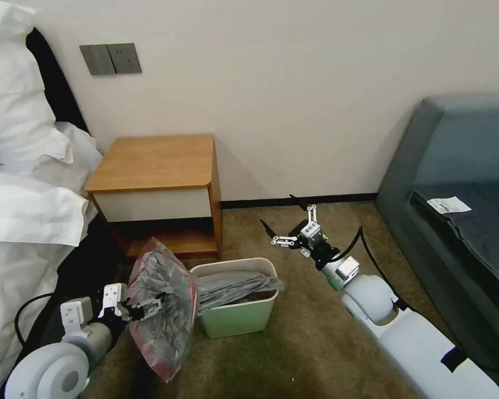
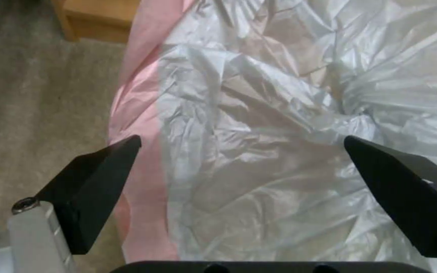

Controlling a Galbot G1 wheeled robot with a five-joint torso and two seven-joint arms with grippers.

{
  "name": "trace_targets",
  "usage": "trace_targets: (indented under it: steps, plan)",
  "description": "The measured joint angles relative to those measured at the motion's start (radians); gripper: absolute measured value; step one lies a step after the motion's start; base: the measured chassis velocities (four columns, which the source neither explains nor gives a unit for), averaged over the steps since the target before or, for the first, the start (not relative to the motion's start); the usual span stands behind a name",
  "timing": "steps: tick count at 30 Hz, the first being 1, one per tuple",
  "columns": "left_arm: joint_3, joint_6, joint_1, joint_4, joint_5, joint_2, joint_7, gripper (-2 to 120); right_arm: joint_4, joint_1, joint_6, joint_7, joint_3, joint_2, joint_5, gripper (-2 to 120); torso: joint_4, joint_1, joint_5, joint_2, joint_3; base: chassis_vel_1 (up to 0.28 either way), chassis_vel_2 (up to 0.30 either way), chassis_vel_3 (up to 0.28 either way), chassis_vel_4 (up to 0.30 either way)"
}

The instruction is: Pick up the garbage bag from the table and place it over the trash can.

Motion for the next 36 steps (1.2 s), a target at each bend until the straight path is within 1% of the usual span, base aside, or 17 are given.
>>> trace_targets:
  steps: [1, 4, 8, 17, 25, 27, 28, 31, 36]
  plan:
    - [0.0, 0.0, 0.0, 0.0, 0.0, 0.0, 0.0, 100, 0.0, 0.0, 0.0, 0.0, 0.0, 0.0, 0.0, 100, 0.0, 0.0, 0.0, 0.0, 0.0, 0.0, 0.0, 0.0, 0.0]
    - [0.031, -0.005, -0.039, 0.038, 0.005, -0.026, 0.006, 100, 0.007, -0.008, -0.004, 0.016, 0.006, 0.001, 0.0, 100, 0.0, 0.0, 0.0, 0.0, 0.0, 0.0, 0.0, 0.0, 0.0]
    - [0.062, -0.013, -0.065, 0.057, 0.014, -0.045, 0.008, 100, 0.007, -0.01, -0.006, 0.022, 0.006, 0.005, -0.002, 100, 0.0, 0.0, 0.0, 0.0, 0.0, 0.0, 0.0, 0.0, 0.0]
    - [0.101, -0.017, -0.091, 0.037, 0.022, -0.072, -0.014, 100, 0.004, -0.006, -0.009, 0.024, 0.003, 0.014, -0.005, 100, 0.0, 0.0, 0.0, 0.0, 0.0, 0.0, 0.0, 0.0, 0.0]
    - [0.119, -0.017, -0.095, 0.047, 0.024, -0.091, -0.037, 100, 0.007, -0.005, -0.009, 0.024, -0.001, 0.025, -0.005, 100, 0.0, 0.0, 0.0, 0.0, 0.0, 0.0, 0.0, 0.0, 0.0]
    - [0.114, -0.017, -0.072, 0.022, 0.025, -0.1, -0.047, 100, 0.005, -0.005, -0.007, 0.022, -0.001, 0.027, -0.006, 100, -0.0001, 0.0, -0.0002, 0.0, 0.0, 0.0, 0.0, 0.0, 0.0]
    - [0.114, -0.017, -0.072, 0.022, 0.025, -0.1, -0.047, 100, 0.005, -0.005, -0.007, 0.022, -0.001, 0.027, -0.006, 100, -0.0001, 0.0, -0.0002, 0.0, 0.0, 0.0, 0.0, 0.0, 0.0]
    - [0.076, -0.028, -0.021, -0.029, 0.038, -0.116, -0.052, 100, -0.002, -0.005, -0.001, 0.019, -0.001, 0.031, -0.008, 100, 0.0002, 0.0, 0.0002, 0.0, 0.0, 0.0, 0.0, 0.0, 0.0]
    - [0.053, -0.06, 0.003, -0.041, 0.057, -0.131, -0.061, 100, -0.002, -0.005, 0.002, 0.016, -0.001, 0.036, -0.008, 100, 0.0002, 0.0, 0.0001, 0.0, 0.0, 0.0, 0.0, 0.0, 0.0]
